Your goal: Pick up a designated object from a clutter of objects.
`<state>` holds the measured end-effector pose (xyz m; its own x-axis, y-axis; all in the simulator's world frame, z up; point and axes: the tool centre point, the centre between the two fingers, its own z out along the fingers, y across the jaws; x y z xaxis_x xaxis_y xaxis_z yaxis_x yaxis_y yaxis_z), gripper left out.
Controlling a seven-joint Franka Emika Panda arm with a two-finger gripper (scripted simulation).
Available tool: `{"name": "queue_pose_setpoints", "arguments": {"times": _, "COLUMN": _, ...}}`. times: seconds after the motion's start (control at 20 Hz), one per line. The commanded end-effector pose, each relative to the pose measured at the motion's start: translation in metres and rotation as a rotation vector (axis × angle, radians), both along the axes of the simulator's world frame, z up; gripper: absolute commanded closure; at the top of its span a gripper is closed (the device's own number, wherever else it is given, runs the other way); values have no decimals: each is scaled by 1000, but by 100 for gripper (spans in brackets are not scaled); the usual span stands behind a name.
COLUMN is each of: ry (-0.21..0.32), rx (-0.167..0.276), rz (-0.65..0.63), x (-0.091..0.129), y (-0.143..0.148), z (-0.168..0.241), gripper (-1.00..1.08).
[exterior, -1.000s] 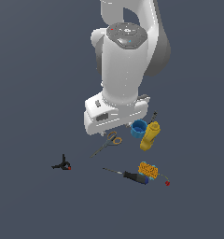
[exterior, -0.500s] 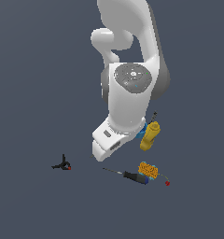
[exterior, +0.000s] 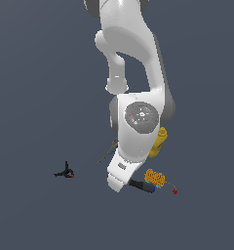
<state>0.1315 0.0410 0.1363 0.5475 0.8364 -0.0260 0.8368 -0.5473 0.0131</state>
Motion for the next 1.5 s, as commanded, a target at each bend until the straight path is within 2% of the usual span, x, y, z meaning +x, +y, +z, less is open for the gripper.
{"name": "queue_pose_setpoints", "arguments": {"times": 0.0, "ry": 1, "rx": 6, "rz": 72, "x": 6, "y": 4, "z": -16, "gripper": -92}}
{"name": "queue_pose_setpoints", "arguments": {"times": 0.3, "ry": 2, "rx": 18, "rz": 203, "x": 16, "y": 11, "z": -46, "gripper": -92}}
{"name": "queue_pose_setpoints", "arguments": {"times": 0.6, "ry": 2, "rx": 26, "rz": 281, "x": 21, "y": 15, "z": -65, "gripper": -92}}
{"name": "queue_pose_setpoints", "arguments": {"times": 1.1, "ry": 2, "rx": 29, "rz": 302, "x": 22, "y": 16, "z": -74, "gripper": -92}}
{"name": "queue_pose_setpoints", "arguments": {"times": 1.45, "ry": 2, "rx": 29, "rz": 306, "x": 21, "y": 16, "z": -106, "gripper": -92}}
